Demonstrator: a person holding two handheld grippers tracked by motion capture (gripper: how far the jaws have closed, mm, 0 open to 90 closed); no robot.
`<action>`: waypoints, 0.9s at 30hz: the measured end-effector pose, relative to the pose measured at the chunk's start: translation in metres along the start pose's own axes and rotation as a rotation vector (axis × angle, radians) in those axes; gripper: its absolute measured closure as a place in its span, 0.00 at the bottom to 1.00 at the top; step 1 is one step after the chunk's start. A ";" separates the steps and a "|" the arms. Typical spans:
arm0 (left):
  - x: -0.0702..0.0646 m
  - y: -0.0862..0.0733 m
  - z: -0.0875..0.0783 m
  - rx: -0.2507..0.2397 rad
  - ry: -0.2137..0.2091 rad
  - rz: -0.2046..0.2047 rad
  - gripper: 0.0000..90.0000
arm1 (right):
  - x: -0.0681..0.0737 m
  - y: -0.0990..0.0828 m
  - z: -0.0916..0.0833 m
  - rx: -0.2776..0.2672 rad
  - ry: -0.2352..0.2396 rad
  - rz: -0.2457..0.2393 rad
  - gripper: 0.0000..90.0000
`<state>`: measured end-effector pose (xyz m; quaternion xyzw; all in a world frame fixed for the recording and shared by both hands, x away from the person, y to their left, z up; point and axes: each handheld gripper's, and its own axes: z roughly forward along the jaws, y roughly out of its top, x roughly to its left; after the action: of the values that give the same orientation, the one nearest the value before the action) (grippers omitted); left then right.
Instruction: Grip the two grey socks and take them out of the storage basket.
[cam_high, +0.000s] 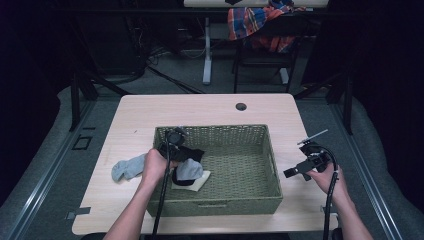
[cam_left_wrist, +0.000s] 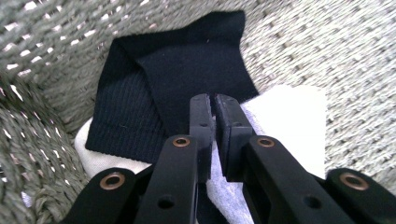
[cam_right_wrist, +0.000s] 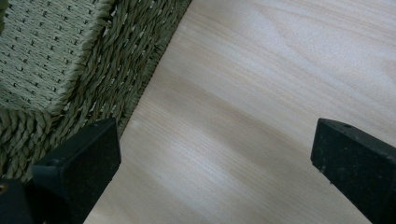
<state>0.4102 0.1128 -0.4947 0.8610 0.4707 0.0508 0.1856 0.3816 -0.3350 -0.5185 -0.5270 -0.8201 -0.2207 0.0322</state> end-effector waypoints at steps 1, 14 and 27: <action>-0.001 0.000 -0.003 -0.009 -0.001 0.008 0.96 | 0.000 0.000 0.000 -0.001 -0.003 0.002 0.01; -0.009 -0.001 -0.046 -0.128 -0.025 0.040 0.97 | 0.001 -0.001 0.000 -0.008 -0.008 0.008 0.01; -0.007 0.001 -0.073 -0.180 -0.023 0.056 0.97 | -0.001 -0.002 -0.001 -0.003 -0.008 0.012 0.01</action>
<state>0.3878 0.1262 -0.4260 0.8543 0.4377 0.0880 0.2660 0.3800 -0.3368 -0.5182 -0.5327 -0.8168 -0.2196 0.0294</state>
